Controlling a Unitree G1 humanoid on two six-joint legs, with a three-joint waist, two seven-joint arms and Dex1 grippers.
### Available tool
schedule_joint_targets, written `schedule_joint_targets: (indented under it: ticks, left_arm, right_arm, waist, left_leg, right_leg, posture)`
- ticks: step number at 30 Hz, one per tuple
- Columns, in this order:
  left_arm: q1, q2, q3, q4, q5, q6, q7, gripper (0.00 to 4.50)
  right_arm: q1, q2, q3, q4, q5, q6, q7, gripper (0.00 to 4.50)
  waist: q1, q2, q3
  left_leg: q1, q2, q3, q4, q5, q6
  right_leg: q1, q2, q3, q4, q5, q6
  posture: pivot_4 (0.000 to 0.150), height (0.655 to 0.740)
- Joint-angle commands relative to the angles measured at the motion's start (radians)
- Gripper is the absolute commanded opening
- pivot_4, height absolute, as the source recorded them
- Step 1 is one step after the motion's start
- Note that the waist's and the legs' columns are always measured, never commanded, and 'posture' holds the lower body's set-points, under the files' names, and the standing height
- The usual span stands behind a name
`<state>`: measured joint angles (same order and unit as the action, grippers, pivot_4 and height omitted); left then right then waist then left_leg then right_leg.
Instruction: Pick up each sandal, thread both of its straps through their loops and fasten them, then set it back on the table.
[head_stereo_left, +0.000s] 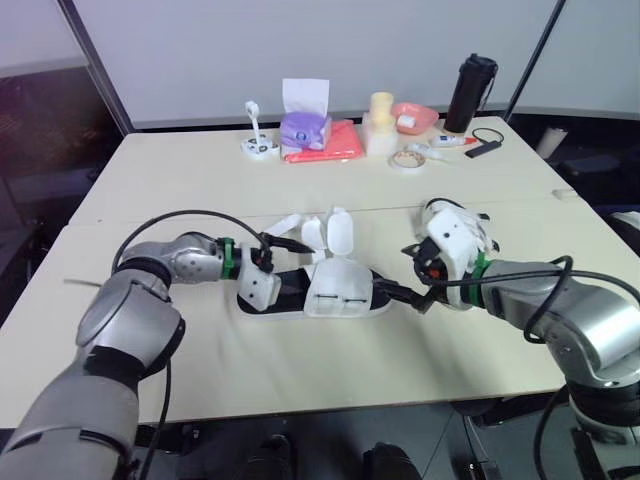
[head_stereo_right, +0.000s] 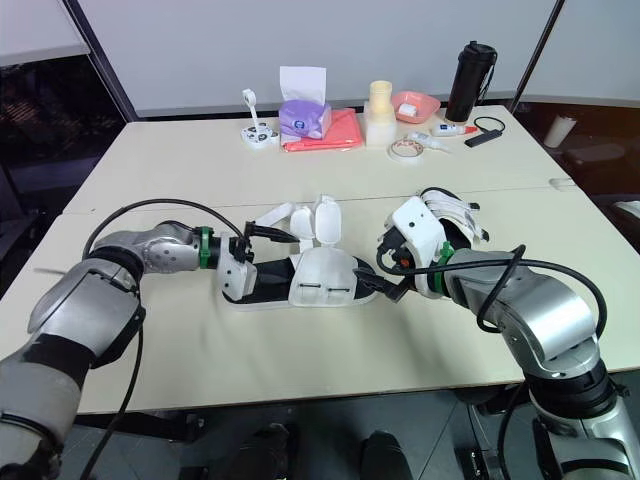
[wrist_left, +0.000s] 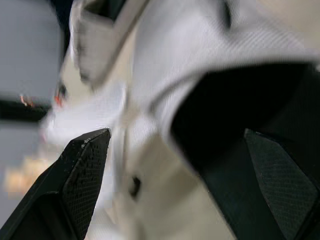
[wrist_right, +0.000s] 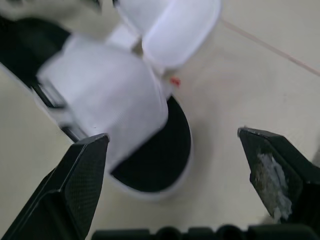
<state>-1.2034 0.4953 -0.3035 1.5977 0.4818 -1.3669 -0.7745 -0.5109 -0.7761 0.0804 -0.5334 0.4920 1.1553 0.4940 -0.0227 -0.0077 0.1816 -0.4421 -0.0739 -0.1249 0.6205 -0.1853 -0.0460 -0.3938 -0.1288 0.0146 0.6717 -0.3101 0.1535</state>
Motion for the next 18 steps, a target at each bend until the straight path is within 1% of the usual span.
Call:
schedule_joint_targets:
  ticks: [1,2,3,4,5,7,10,12,15,18]
  left_arm:
    - [0.052,-0.007,0.251,-0.084,-0.300,0.332,-0.545,4.50]
    - [0.078,-0.008,0.280,-0.151,-0.358,0.422,-0.629,4.50]
    - [0.099,-0.002,0.307,-0.200,-0.403,0.536,-0.697,4.50]
    - [0.129,0.001,0.326,-0.268,-0.448,0.658,-0.743,4.50]
    - [0.160,0.002,0.338,-0.342,-0.485,0.767,-0.771,4.50]
    - [0.231,-0.004,0.348,-0.509,-0.545,0.962,-0.777,4.50]
    - [0.326,-0.011,0.343,-0.734,-0.597,1.197,-0.734,4.50]
    - [0.368,-0.019,0.341,-0.834,-0.619,1.303,-0.683,4.50]
    - [0.397,-0.035,0.335,-0.917,-0.638,1.420,-0.622,4.50]
    - [0.402,-0.053,0.336,-0.942,-0.654,1.507,-0.565,4.50]
  right_arm:
    - [-0.007,-0.032,0.030,0.034,-0.057,-0.121,0.051,3.22]
    - [-0.007,-0.037,0.036,0.046,-0.066,-0.140,0.063,2.70]
    - [-0.007,-0.043,0.050,0.067,-0.081,-0.175,0.084,2.08]
    - [-0.009,-0.045,0.062,0.091,-0.096,-0.206,0.103,1.56]
    - [-0.010,-0.045,0.073,0.113,-0.108,-0.231,0.117,1.12]
    - [-0.016,-0.037,0.095,0.158,-0.133,-0.274,0.143,0.01]
    - [-0.017,-0.015,0.126,0.210,-0.159,-0.333,0.180,0.01]
    - [-0.013,0.002,0.145,0.235,-0.174,-0.368,0.200,0.01]
    - [-0.012,0.038,0.160,0.271,-0.190,-0.409,0.220,0.01]
    - [-0.012,0.077,0.170,0.309,-0.202,-0.451,0.237,0.01]
  waist:
    - [-0.006,0.000,0.000]
    - [-0.012,0.000,0.000]
    - [-0.019,0.000,0.000]
    - [-0.023,0.000,0.000]
    - [-0.027,0.000,0.000]
    - [-0.038,0.000,0.000]
    - [-0.045,0.000,0.000]
    - [-0.046,0.000,0.000]
    - [-0.045,0.000,0.000]
    - [-0.042,0.000,0.000]
  left_leg:
    - [0.000,0.000,0.000,0.000,0.000,0.000]
    - [0.000,0.000,0.000,0.001,0.000,0.000]
    - [-0.001,0.000,-0.001,0.001,0.000,0.000]
    - [-0.001,0.000,-0.001,0.001,0.000,0.000]
    - [-0.001,0.000,-0.001,0.002,0.000,0.000]
    - [-0.001,0.001,-0.002,0.002,0.000,0.000]
    - [-0.001,0.001,-0.003,0.002,0.000,0.000]
    - [0.000,0.001,-0.003,0.003,0.000,0.000]
    - [0.000,0.001,-0.004,0.004,0.000,0.000]
    - [0.000,0.001,-0.005,0.006,0.000,0.000]
  right_leg:
    - [0.000,0.000,0.000,0.000,0.000,0.000]
    - [0.000,0.000,0.000,0.001,0.000,0.000]
    - [0.000,0.000,0.000,0.000,0.000,0.000]
    - [0.000,0.000,0.000,0.000,0.000,0.000]
    - [0.000,0.000,-0.001,0.000,0.000,0.000]
    - [0.000,0.000,0.000,0.000,0.000,0.000]
    - [0.001,0.001,-0.001,0.001,0.000,0.000]
    - [0.001,0.001,-0.001,0.001,0.000,0.000]
    - [0.001,0.001,-0.001,0.002,0.000,0.000]
    - [0.002,0.001,-0.001,0.003,0.000,0.000]
  posture:
    - [0.150,0.7400]
    - [0.150,0.7400]
    - [0.150,0.7400]
    - [0.150,0.7400]
    - [0.150,0.7400]
    - [0.150,0.7400]
    - [0.150,0.7400]
    - [0.150,0.7400]
    - [0.150,0.7400]
    - [0.150,0.7400]
